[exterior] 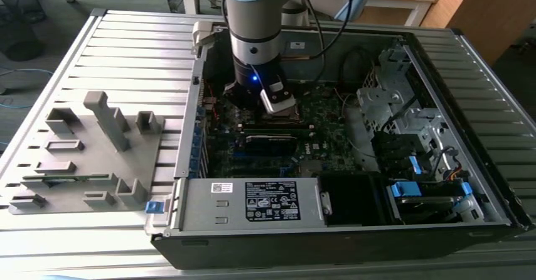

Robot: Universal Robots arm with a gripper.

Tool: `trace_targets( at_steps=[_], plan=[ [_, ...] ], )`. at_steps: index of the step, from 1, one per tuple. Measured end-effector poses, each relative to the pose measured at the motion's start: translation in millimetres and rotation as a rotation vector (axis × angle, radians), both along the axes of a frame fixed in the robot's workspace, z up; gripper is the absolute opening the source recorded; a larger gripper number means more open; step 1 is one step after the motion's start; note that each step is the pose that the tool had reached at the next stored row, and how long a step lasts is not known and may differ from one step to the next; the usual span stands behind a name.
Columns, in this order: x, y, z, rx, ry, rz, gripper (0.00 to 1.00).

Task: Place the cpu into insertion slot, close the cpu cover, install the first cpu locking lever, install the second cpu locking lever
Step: 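Install the second cpu locking lever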

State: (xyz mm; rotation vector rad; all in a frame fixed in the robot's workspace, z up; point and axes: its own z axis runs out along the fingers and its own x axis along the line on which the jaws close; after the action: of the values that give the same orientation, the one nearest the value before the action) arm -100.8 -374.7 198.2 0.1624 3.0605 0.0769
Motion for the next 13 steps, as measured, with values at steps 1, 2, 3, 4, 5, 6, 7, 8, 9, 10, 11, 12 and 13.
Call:
trace_targets(
  at_steps=[1, 2, 3, 4, 5, 6, 7, 8, 9, 10, 11, 12, 13],
  plan=[
    [-0.6, 0.0, -0.2, 0.0007, -0.0001, 0.0, 0.1],
    [-1.1, 0.1, -0.3, 0.0013, -0.0001, 0.0, 0.1],
    [-1.4, 0.1, -0.3, 0.0018, -0.0001, 0.0, 0.1],
    [-1.6, 0.1, -0.3, 0.002, 0.0, 0.0, 0.1],
    [-1.6, 0.0, -0.2, 0.0019, 0.0, 0.0, 0.1],
    [-1.7, 0.0, -0.2, 0.0019, 0.0001, 0.0, 0.1],
    [-1.8, 0.0, 0.0, 0.002, 0.0, 0.0, 0.1],
    [-1.8, -0.1, 0.6, 0.0017, 0.0002, 0.0, 0.1],
    [-1.8, -0.1, 1.6, 0.0018, 0.0002, 0.0, 0.1],
    [-1.8, 0.0, 3.3, 0.0021, -0.0001, 0.0, 0.1],
    [-1.8, 0.0, 5.5, 0.0019, 0.0, 0.0, 0.1],
    [-1.8, 0.0, 7.8, 0.0019, 0.0, 0.0, 0.1],
    [-1.8, 0.0, 10.1, 0.002, -0.0002, 0.0, 0.1]
  ],
)
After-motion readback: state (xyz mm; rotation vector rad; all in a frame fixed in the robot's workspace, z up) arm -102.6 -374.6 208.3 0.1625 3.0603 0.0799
